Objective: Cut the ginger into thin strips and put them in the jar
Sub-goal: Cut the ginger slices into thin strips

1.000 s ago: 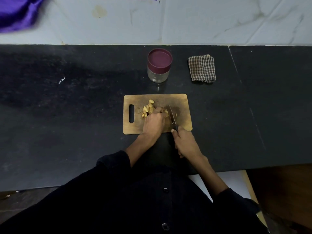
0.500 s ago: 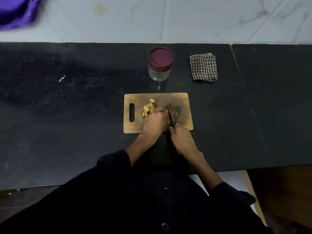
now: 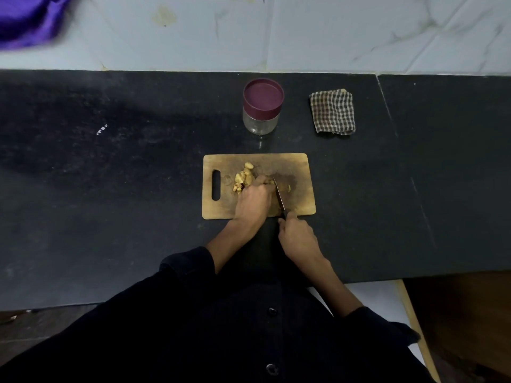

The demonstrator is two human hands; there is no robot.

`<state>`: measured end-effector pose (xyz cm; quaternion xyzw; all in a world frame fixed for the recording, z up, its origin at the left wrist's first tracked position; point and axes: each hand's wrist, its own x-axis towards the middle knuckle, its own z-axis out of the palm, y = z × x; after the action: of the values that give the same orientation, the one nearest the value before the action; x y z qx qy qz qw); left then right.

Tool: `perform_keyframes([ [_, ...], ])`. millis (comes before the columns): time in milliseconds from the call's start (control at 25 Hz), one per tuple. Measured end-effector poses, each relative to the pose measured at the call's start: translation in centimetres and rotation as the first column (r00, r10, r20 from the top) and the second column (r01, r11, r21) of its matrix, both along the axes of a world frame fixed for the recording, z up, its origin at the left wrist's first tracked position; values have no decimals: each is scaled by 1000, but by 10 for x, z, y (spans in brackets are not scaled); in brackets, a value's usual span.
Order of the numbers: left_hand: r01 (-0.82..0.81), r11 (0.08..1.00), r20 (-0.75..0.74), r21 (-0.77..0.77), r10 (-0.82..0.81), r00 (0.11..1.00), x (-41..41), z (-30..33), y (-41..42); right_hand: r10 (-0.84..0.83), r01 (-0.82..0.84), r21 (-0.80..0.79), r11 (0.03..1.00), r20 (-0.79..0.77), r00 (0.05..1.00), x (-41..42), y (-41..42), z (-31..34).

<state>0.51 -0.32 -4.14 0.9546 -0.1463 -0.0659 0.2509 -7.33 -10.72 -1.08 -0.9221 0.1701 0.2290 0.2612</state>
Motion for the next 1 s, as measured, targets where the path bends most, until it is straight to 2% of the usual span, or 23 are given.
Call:
perform_keyframes([
  [280, -10, 1000, 4, 12, 10, 1000, -1, 0, 0, -103, 102, 29, 994, 45, 994, 3, -9, 4],
  [520, -11, 1000, 10, -12, 11, 1000, 0, 1, 1, -98, 97, 63, 993, 27, 995, 0, -9, 4],
  [760, -28, 998, -3, -63, 28, 1000, 0, 6, 1, -209, 209, 264, 942, -27, 978, -11, -15, 5],
  [1000, -51, 990, -27, -133, 47, 999, 1, 11, 3, -146, 140, 224, 965, 14, 989, -7, -13, 9],
])
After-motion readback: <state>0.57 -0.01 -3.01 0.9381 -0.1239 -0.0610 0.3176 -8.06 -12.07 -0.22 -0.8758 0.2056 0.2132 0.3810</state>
